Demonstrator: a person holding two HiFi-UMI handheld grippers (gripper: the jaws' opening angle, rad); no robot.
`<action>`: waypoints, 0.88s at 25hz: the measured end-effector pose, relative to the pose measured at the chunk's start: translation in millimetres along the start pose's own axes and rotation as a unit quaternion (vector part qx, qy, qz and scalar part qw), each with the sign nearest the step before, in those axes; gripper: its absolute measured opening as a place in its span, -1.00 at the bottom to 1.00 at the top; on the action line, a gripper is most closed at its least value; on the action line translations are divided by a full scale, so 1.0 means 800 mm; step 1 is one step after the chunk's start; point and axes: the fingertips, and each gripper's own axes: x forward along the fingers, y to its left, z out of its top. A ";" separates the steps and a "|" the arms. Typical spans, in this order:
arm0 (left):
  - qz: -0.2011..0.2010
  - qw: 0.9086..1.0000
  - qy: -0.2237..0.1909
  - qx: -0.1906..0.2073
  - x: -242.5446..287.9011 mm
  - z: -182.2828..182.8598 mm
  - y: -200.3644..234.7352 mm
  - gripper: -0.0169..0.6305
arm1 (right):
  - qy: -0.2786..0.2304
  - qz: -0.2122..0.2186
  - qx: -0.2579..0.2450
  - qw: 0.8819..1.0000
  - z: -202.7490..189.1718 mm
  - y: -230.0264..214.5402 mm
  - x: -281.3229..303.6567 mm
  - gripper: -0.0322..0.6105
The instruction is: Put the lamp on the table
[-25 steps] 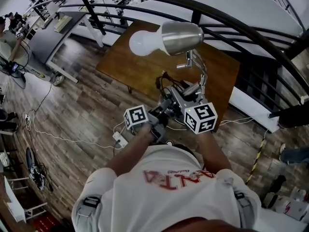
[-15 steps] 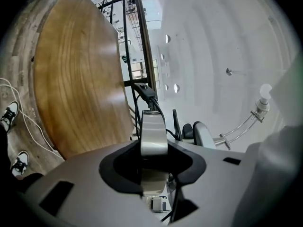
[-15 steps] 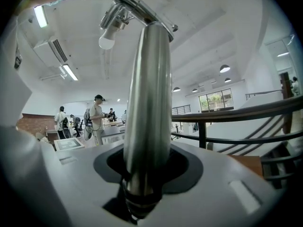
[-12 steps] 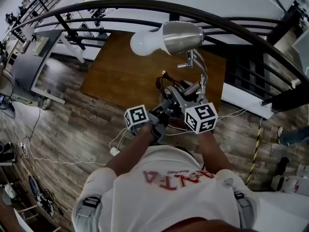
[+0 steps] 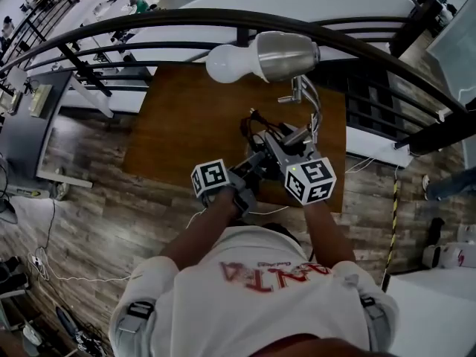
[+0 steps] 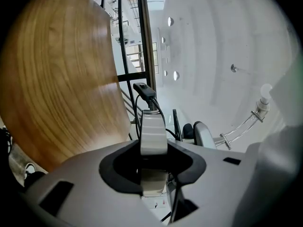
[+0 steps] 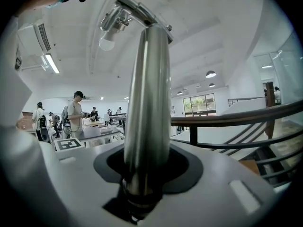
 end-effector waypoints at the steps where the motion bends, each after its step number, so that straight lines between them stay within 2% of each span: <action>1: 0.000 1.000 0.004 0.000 -0.003 0.011 0.001 -0.50 | -0.001 -0.004 0.002 1.000 0.002 0.003 0.011 -0.39; 5: 0.000 1.000 0.011 0.004 -0.017 0.052 0.005 -0.50 | -0.003 -0.012 0.009 1.000 0.006 0.013 0.049 -0.39; 10: 0.004 1.000 0.005 0.004 -0.014 0.086 0.018 -0.50 | 0.002 -0.003 0.006 1.000 0.003 0.011 0.087 -0.39; 22: 0.015 1.000 -0.023 -0.012 0.085 0.176 0.065 -0.50 | 0.025 0.023 0.014 0.999 -0.014 -0.094 0.191 -0.39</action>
